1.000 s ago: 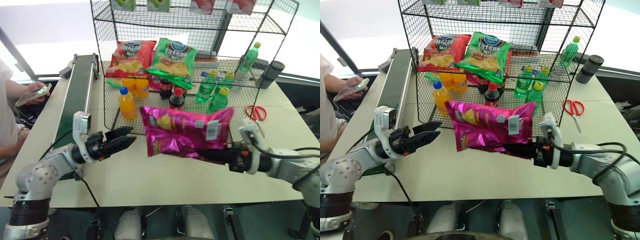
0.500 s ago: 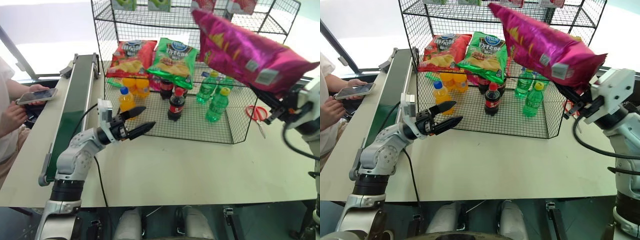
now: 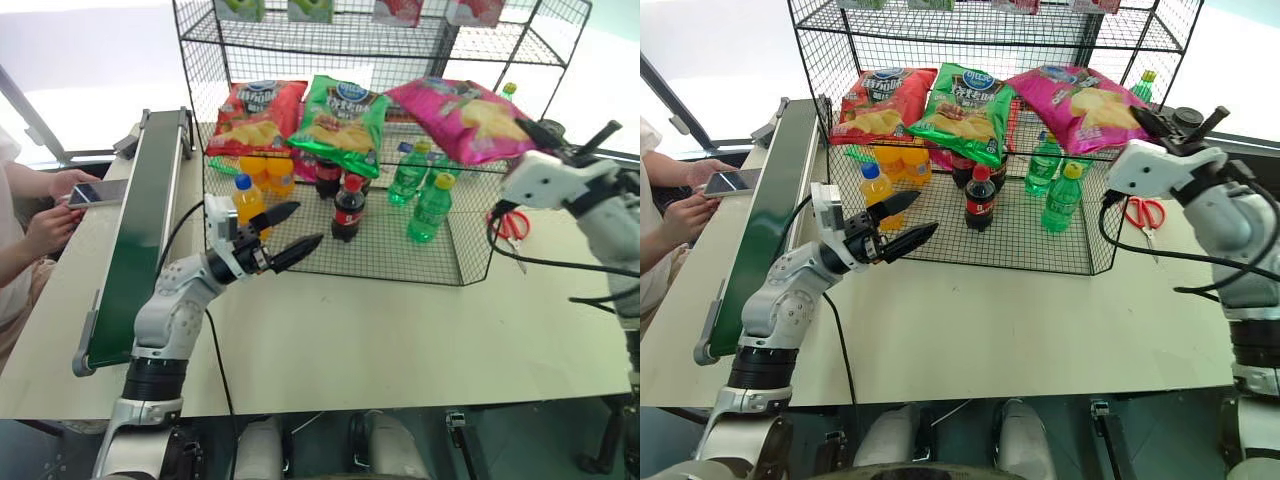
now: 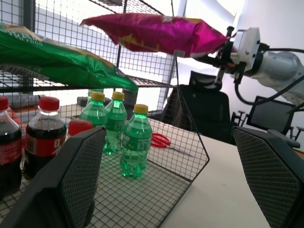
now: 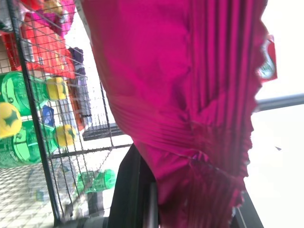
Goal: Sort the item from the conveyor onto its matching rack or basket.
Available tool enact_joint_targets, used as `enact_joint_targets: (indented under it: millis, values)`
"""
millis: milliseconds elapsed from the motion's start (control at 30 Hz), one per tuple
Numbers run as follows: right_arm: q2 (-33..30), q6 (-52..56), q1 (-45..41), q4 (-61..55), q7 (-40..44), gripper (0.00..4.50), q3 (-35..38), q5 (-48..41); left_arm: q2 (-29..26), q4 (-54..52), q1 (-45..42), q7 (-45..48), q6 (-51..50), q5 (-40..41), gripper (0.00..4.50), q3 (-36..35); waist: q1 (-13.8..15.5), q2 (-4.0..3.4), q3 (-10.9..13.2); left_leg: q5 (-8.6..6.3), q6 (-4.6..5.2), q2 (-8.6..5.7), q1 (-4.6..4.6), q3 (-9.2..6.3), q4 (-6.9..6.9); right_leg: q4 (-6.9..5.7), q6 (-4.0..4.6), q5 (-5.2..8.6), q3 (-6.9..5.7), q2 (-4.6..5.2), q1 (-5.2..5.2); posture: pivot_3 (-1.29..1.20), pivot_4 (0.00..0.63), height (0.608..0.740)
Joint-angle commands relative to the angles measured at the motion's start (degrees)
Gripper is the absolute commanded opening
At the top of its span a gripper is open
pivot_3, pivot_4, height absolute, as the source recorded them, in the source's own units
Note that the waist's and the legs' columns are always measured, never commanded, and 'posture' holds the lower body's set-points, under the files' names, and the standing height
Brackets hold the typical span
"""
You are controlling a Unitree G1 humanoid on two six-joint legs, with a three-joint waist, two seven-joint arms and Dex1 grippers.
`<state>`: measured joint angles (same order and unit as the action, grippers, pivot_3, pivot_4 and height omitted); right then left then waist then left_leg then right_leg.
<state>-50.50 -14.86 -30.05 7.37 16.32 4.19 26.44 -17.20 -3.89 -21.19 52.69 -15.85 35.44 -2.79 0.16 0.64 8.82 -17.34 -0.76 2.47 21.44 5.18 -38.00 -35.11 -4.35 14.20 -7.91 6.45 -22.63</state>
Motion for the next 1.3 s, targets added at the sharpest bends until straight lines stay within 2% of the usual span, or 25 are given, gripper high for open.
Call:
enact_joint_targets:
  millis: [33, 200, 567, 700, 867, 933, 1067, 1300]
  values:
    - [2.1, 3.3, -5.3, 3.2, -3.0, 0.09, -1.2, 1.6, 0.3, -2.7, 0.6, -1.0, 1.1, -0.6, 4.50, 0.1, 0.0, 0.00, 0.0, 0.00, -0.01, 0.00, 0.00, 0.00, 0.00, 0.00, 0.00, 0.00, 0.00, 0.00, 0.00, 0.00, 0.150, 0.740]
    - [4.1, 7.3, -9.6, 8.5, -4.2, 0.09, -3.0, 2.5, 0.8, -4.2, 1.7, -2.0, 1.4, -1.4, 4.50, 0.9, 0.3, -0.02, 0.0, 0.01, -0.01, 0.00, 0.04, -0.01, -0.01, 0.02, 0.00, 0.00, -0.02, 0.01, 0.00, 0.00, 0.150, 0.740]
    - [4.9, 11.5, -10.9, 11.7, -2.5, 0.09, -4.7, 0.6, 0.9, -4.9, 2.5, -3.4, 2.6, -2.7, 4.50, 1.8, 0.1, -0.03, 0.0, 0.00, 0.00, 0.00, 0.02, -0.02, 0.00, 0.00, 0.00, 0.00, -0.03, 0.01, 0.02, 0.00, 0.150, 0.740]
    - [5.7, 12.4, -11.5, 11.0, 0.3, 2.07, -3.7, -3.2, 1.1, -5.0, 2.7, -3.6, 2.7, -2.9, 4.50, 2.0, 0.1, -0.03, 0.0, 0.00, 0.00, 0.00, 0.03, -0.03, -0.01, 0.00, 0.00, 0.00, -0.03, 0.01, 0.02, 0.00, 0.150, 0.740]
    - [6.0, 16.1, -13.1, 8.9, 8.7, 4.48, -2.0, -11.3, 1.2, -4.8, 2.6, -3.8, 3.0, -3.5, 4.50, 2.3, 0.0, -0.03, 0.0, 0.00, 0.01, 0.00, 0.02, -0.04, -0.01, 0.00, 0.00, -0.01, -0.04, 0.01, 0.03, 0.00, 0.150, 0.740]
    - [4.5, 15.6, -13.4, 8.5, 11.2, 4.48, -2.6, -11.7, 1.3, -4.9, 2.7, -4.0, 2.9, -3.6, 4.50, 2.3, 0.0, -0.03, 0.0, 0.00, 0.01, 0.02, 0.00, -0.07, 0.00, 0.00, 0.01, -0.01, -0.05, 0.00, 0.05, 0.00, 0.150, 0.740]
    - [6.4, 20.9, -13.3, 6.3, 17.8, 4.48, -0.2, -20.1, 1.5, -4.8, 3.2, -3.8, 3.4, -4.4, 4.50, 2.8, -0.1, -0.03, 0.0, -0.02, 0.04, 0.02, 0.01, -0.07, 0.00, 0.00, 0.01, -0.01, -0.05, 0.00, 0.04, 0.00, 0.150, 0.740]
    - [9.2, 25.5, -11.7, 1.1, 20.6, 4.48, 2.1, -28.1, 1.4, -5.0, 3.5, -4.0, 3.9, -5.2, 4.50, 3.5, 0.0, -0.03, 0.0, -0.03, 0.06, 0.03, 0.01, -0.07, 0.00, -0.01, 0.02, -0.01, -0.06, 0.00, 0.03, 0.00, 0.150, 0.740]
